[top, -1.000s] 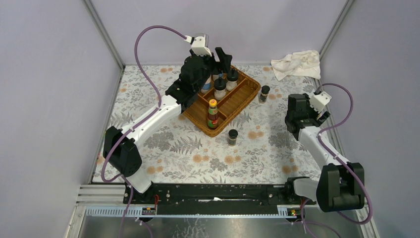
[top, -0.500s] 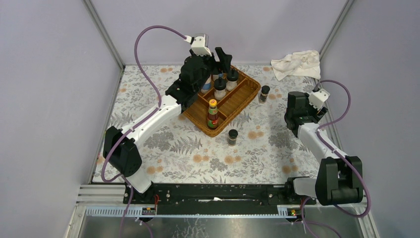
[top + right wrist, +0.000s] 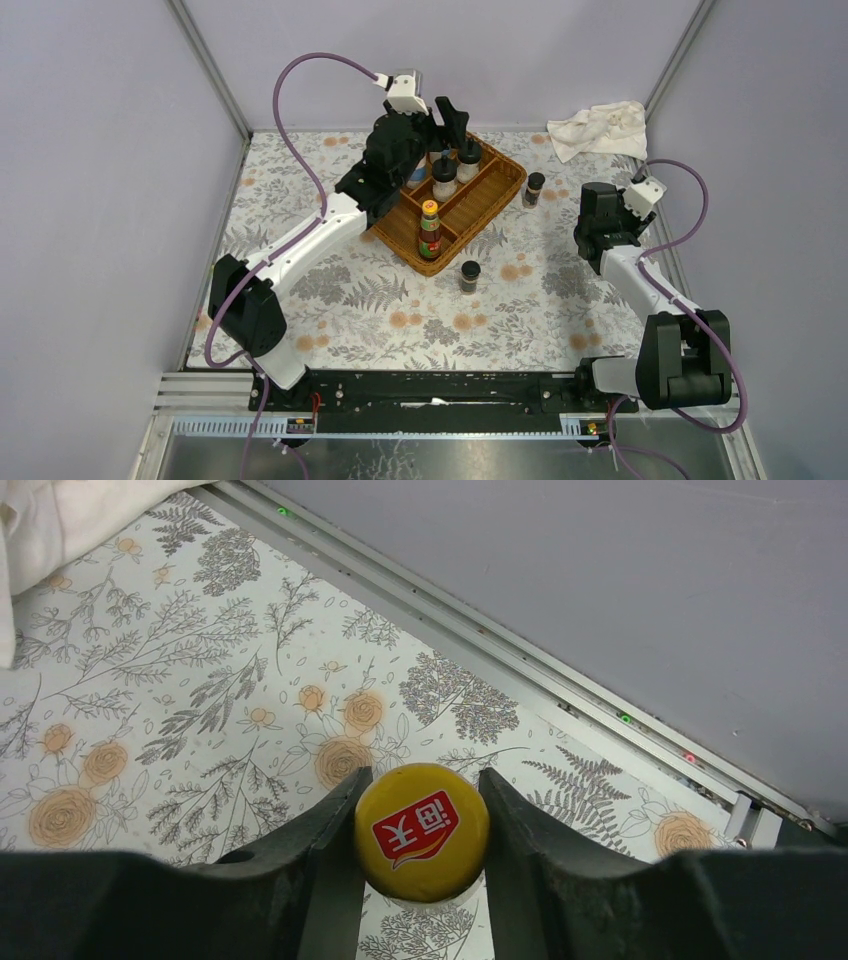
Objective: Organize the condiment bottles
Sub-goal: Pick up the bottle from the center of the board, then place the bottle in the storage box.
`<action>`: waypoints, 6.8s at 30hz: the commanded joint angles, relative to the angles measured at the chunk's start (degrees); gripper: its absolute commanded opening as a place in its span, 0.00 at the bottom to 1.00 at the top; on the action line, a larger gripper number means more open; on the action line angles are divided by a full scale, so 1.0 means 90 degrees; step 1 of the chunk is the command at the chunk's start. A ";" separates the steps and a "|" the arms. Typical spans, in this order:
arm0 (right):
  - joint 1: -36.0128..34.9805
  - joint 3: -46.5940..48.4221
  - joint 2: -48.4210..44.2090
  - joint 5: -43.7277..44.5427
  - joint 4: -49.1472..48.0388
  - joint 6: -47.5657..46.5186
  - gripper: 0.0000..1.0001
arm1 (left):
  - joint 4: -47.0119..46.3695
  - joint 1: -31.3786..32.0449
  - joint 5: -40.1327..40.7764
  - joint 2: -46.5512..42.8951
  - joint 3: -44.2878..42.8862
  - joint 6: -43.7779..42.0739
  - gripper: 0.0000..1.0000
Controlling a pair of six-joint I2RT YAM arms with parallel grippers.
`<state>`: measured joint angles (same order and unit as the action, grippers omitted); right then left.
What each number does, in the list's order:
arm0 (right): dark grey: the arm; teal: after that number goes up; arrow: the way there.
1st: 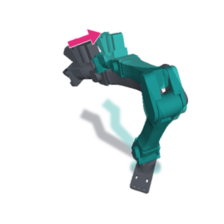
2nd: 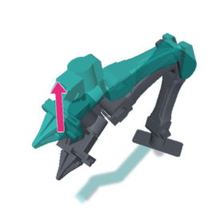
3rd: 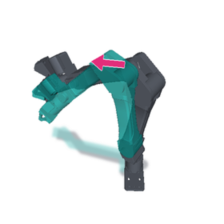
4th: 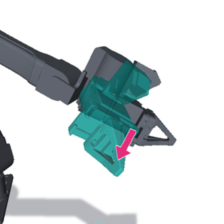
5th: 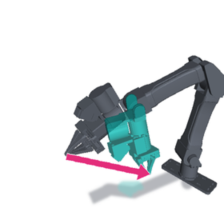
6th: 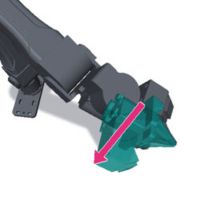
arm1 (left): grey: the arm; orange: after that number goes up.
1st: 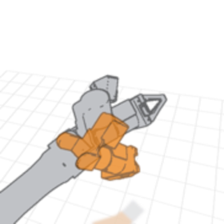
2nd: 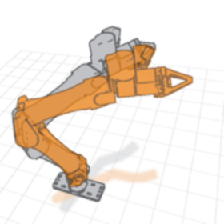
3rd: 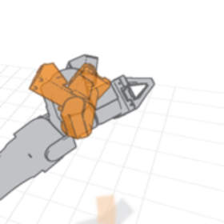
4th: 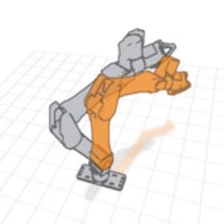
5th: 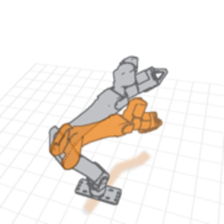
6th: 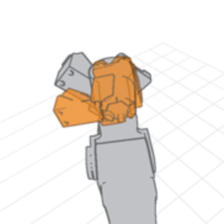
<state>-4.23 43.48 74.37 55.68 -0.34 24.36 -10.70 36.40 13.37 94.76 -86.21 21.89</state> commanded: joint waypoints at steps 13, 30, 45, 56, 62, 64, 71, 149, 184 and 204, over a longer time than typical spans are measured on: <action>0.0022 0.0052 -0.0270 0.0128 0.0278 0.0351 0.00 | -0.0398 0.0075 0.0162 -0.0079 0.0083 -0.0118 0.84; -0.0008 0.0334 -0.0945 -0.0344 0.0259 -0.0086 0.00 | -0.0403 0.0114 0.0281 -0.0110 0.0113 -0.0175 0.84; -0.0523 0.0651 -0.0952 -0.0417 0.0202 -0.0420 0.00 | -0.0394 0.0108 0.0528 -0.0180 0.0147 -0.0268 0.84; -0.1215 0.1149 -0.0632 -0.0381 0.0116 -0.0677 0.00 | -0.0403 -0.0065 0.0895 -0.0446 0.0155 -0.0584 0.84; -0.1588 0.1631 -0.0369 -0.0478 0.0158 -0.0810 0.00 | -0.0168 -0.0651 0.0563 -0.0532 0.0026 -0.0184 0.83; -0.1694 0.1832 -0.0258 -0.0564 0.0205 -0.0834 0.00 | -0.0101 -0.0867 0.0422 -0.0534 -0.0015 -0.0041 0.83; -0.2193 0.2666 0.0323 -0.0657 0.0223 -0.1117 0.00 | -0.0027 -0.1705 -0.0294 -0.0487 -0.0091 0.0651 0.80; -0.5022 0.8357 0.4987 -0.2875 0.0816 -0.2411 0.00 | -0.0512 -0.2999 0.0435 -0.0480 0.0369 0.0513 0.77; -0.5099 0.7779 0.5276 -0.3867 -0.0617 -0.2488 0.00 | -0.1179 -0.3097 0.0908 -0.0685 0.0962 0.0684 0.74; -0.5083 0.7317 0.5373 -0.4197 -0.1197 -0.2443 0.00 | -0.1350 -0.3097 0.0877 -0.0666 0.1065 0.0644 0.73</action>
<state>-49.69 108.01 125.12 18.76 -1.96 2.42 -18.52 8.95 19.99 90.24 -77.62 28.21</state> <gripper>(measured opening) 0.466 0.731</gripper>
